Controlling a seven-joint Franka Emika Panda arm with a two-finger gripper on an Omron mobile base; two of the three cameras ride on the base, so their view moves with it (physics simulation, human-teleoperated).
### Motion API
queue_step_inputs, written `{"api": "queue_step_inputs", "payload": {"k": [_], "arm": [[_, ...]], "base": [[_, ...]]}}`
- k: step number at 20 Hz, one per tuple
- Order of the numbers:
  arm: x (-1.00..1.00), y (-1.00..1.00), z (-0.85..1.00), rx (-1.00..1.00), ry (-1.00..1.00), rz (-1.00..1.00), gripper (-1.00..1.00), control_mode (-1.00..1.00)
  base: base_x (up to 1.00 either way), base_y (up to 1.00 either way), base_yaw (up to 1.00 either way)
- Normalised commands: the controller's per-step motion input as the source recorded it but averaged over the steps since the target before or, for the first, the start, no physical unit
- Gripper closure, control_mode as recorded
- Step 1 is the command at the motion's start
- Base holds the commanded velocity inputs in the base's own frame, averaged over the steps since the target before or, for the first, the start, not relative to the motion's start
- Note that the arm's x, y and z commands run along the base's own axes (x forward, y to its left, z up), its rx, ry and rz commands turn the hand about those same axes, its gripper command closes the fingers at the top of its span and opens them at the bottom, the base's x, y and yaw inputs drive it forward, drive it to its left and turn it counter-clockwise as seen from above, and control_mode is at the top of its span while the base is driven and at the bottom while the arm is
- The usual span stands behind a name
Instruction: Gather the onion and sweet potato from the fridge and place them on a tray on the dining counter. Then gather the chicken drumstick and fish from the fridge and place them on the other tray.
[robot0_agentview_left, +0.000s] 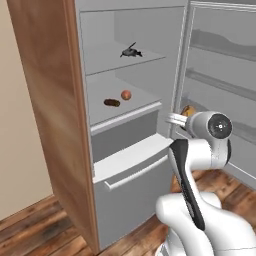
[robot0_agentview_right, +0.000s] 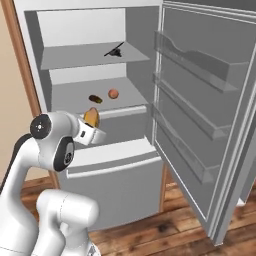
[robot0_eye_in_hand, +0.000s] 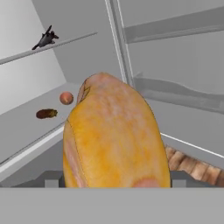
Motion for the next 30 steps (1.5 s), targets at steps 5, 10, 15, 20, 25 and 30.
{"api": "queue_step_inputs", "payload": {"k": [5, 10, 15, 20, 25, 30], "arm": [[0.0, 0.0, 0.0, 0.0, 0.0, 0.0, 1.0, 1.0], [0.0, 0.0, 0.0, 0.0, 0.0, 0.0, 1.0, 1.0], [0.0, 0.0, 0.0, 0.0, 0.0, 0.0, 1.0, 1.0], [0.0, 0.0, 0.0, 0.0, 0.0, 0.0, 1.0, 1.0], [0.0, 0.0, 0.0, 0.0, 0.0, 0.0, 1.0, 1.0], [0.0, 0.0, 0.0, 0.0, 0.0, 0.0, 1.0, 1.0]], "base": [[-0.39, 0.19, -0.12], [-0.5, 0.17, -0.14], [-0.54, 0.24, -0.25], [-0.51, 0.29, -0.25], [-0.51, 0.29, -0.26], [-0.49, 0.09, -0.24]]}}
